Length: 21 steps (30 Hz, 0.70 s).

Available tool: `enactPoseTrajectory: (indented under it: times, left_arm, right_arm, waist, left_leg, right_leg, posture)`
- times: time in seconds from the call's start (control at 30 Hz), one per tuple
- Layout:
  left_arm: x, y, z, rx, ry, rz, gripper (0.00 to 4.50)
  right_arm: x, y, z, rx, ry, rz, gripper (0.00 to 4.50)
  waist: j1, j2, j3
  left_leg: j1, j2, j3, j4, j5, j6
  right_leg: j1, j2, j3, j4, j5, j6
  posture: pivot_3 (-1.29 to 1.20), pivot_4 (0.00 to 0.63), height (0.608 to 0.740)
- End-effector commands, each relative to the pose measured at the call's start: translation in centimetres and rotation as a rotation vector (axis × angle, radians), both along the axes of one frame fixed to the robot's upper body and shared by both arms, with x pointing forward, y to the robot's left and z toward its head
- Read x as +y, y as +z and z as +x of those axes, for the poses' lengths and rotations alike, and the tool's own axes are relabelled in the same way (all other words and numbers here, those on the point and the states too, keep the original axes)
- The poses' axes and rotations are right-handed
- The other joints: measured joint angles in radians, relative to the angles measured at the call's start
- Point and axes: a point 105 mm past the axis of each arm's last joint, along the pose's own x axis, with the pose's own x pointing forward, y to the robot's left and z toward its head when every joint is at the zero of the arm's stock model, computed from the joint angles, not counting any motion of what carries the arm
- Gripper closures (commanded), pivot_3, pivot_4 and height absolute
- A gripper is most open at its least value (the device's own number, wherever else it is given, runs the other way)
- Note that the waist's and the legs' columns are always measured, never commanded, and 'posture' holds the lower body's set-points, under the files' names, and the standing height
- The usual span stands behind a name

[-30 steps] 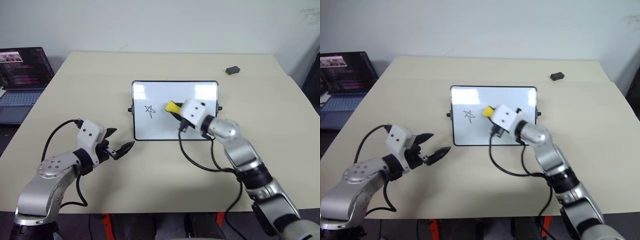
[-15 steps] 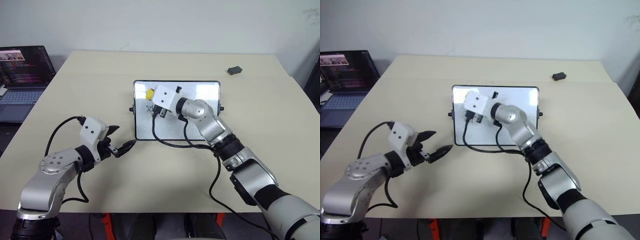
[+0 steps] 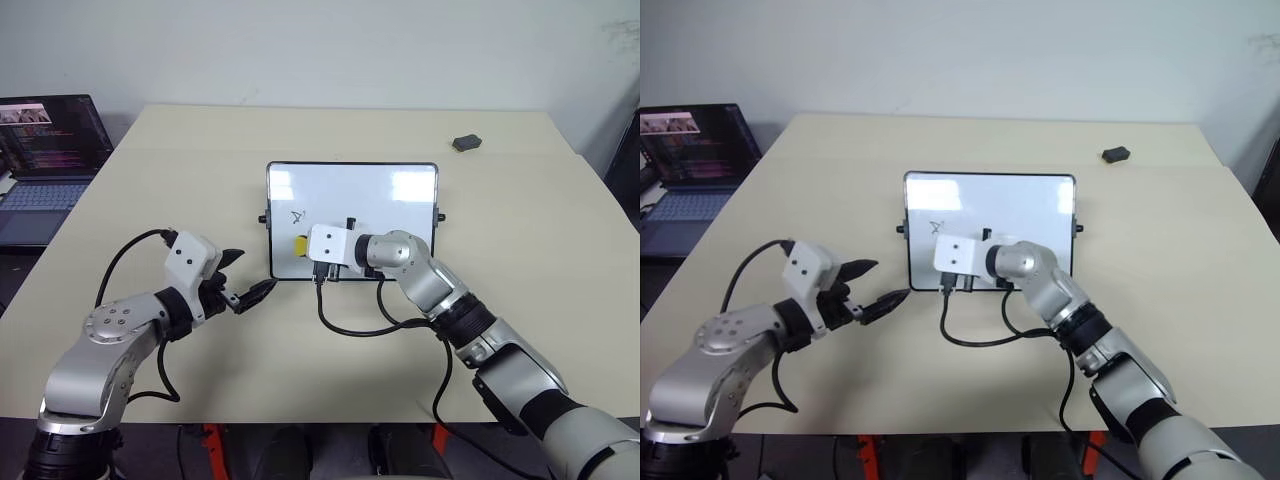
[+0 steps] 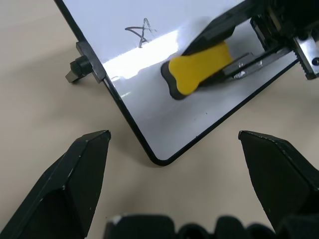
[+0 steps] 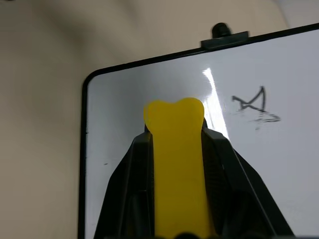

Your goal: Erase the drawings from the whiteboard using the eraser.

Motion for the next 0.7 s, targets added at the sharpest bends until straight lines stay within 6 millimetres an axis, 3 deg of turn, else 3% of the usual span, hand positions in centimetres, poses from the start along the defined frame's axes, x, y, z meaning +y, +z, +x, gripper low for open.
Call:
enactPoseTrajectory:
  times: [0.03,0.13,0.3,0.37,0.43,0.7]
  left_arm:
    - [-0.5,0.7,0.0,-0.028,-0.022,0.009,0.00]
    - [-0.5,0.7,0.0,-0.026,-0.022,0.007,0.00]
    - [-0.7,0.6,-0.1,-0.023,-0.027,0.003,0.00]
    - [-0.9,0.5,-0.1,-0.022,-0.032,0.000,0.00]
    - [-1.1,0.5,-0.1,-0.022,-0.035,-0.002,0.00]
    - [-1.2,0.5,-0.2,-0.018,-0.038,-0.006,0.00]
  right_arm:
    - [-0.3,1.4,0.9,-0.043,-0.044,0.025,3.53]
    - [0.3,5.4,1.9,-0.120,-0.078,0.149,3.53]
    - [0.8,8.7,2.7,-0.204,-0.094,0.232,3.53]
    - [1.1,9.1,3.1,-0.225,-0.103,0.238,3.53]
    - [1.4,8.5,3.4,-0.224,-0.103,0.222,3.53]
    - [1.4,3.0,2.5,-0.098,-0.041,0.042,3.53]
  waist:
    - [0.000,0.000,0.000]
    - [0.000,0.001,0.001]
    - [0.000,0.001,0.001]
    - [-0.001,0.001,0.001]
    - [-0.002,0.001,0.001]
    - [-0.002,0.001,0.001]
  left_leg:
    - [0.000,0.000,0.000,0.000,0.000,0.000]
    - [-0.001,0.000,0.000,0.000,0.000,0.000]
    - [-0.002,0.000,0.000,-0.001,0.000,0.000]
    - [-0.003,0.000,0.000,-0.002,0.000,0.000]
    - [-0.003,0.000,0.001,-0.002,0.000,-0.001]
    - [-0.003,0.000,0.001,-0.001,-0.001,-0.001]
  right_leg:
    - [0.000,0.000,0.000,0.000,0.000,0.000]
    - [-0.001,0.000,0.000,0.000,0.000,0.000]
    - [-0.002,0.000,0.000,-0.002,0.000,0.000]
    - [-0.003,0.000,0.000,-0.003,0.000,0.000]
    - [-0.003,0.000,0.000,-0.003,0.000,0.000]
    - [-0.003,0.000,0.000,-0.002,0.000,0.000]
  posture:
    - [0.00,0.150,0.740]
    - [0.00,0.150,0.740]
    - [0.00,0.150,0.740]
    - [0.00,0.150,0.740]
    - [0.00,0.150,0.740]
    - [0.00,0.150,0.740]
